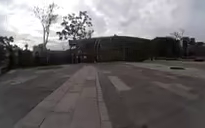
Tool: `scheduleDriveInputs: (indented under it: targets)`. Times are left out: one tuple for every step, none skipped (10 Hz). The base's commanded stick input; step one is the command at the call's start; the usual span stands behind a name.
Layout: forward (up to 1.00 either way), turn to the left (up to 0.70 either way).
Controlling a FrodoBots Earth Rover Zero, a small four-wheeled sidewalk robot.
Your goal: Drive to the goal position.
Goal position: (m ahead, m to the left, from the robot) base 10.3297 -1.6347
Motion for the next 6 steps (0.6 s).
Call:
scheduleDriveInputs:
  targets:
    - [0.85,0.00]
    - [0.85,0.00]
    - [0.85,0.00]
    - [0.85,0.00]
    - [0.85,0.00]
    - [0.85,0.00]
